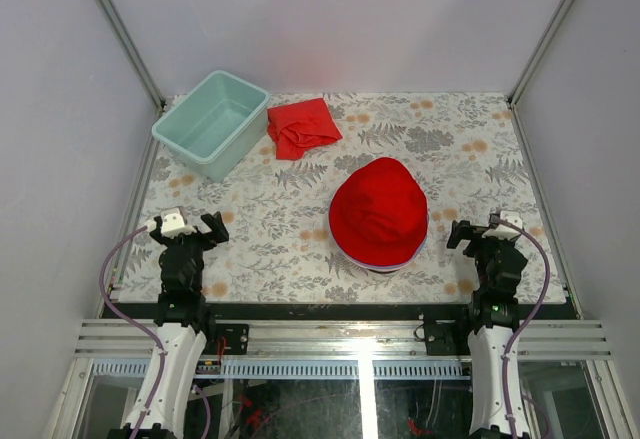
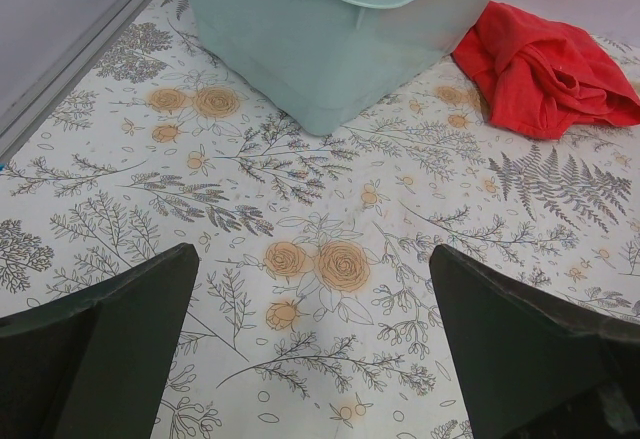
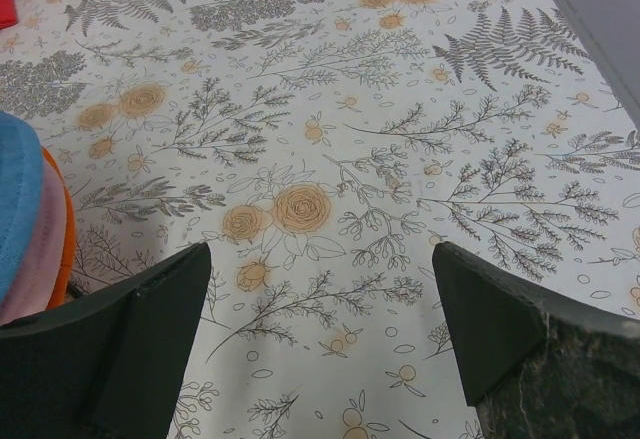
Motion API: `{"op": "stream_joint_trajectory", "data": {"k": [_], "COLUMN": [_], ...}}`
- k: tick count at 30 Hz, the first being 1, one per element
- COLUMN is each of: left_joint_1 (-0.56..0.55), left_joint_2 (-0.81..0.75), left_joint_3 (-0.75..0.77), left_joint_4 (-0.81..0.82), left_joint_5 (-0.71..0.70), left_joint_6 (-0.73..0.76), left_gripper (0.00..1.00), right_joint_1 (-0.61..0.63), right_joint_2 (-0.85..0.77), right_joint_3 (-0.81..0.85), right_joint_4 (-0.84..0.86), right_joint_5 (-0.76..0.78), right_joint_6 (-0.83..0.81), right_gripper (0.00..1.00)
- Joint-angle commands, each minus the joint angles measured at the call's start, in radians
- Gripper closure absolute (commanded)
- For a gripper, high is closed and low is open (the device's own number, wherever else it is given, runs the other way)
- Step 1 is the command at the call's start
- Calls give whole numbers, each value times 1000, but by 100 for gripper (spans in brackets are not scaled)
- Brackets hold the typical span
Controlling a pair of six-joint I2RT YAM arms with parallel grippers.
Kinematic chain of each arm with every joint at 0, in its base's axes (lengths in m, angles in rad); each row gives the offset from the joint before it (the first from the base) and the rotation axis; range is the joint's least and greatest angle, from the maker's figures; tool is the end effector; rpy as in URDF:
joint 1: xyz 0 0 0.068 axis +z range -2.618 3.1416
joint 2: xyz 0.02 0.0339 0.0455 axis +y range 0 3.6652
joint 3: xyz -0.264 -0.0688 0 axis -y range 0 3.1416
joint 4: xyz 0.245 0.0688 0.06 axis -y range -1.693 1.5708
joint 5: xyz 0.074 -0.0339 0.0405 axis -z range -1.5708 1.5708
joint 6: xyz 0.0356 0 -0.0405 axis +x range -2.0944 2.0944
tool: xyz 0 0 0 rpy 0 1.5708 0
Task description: Stack the hats
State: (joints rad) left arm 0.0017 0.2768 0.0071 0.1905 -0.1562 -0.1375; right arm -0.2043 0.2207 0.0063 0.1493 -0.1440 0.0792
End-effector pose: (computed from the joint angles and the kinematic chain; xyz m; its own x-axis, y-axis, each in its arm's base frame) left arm 0.1270 0.0058 0.1696 -0.0569 -0.1355 -0.9891 -0.1661 0.9782 -0.1244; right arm 0.1220 -0.0201 0.1707 -0.0587 0.0921 -0.9940 0.0654 0.9939 0.0883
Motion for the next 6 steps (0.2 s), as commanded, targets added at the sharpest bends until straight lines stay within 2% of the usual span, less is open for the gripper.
{"op": "stream_joint_trajectory", "data": {"k": [1, 6], "left_joint_1": [3, 3], "left_joint_2": [-1, -1], "left_joint_3": [-95, -96], "left_joint_4": [80, 80], "left_joint_5": [0, 0], "left_joint_6": [10, 10], "left_gripper": [0, 0], "right_joint_1": [2, 2], "right_joint_2": [-3, 9], "right_joint_3": [-92, -92], "right_joint_4": [69, 81], "right_joint_5": [-17, -47], "right_joint_6": [-13, -29], "right_gripper": [1, 1]}}
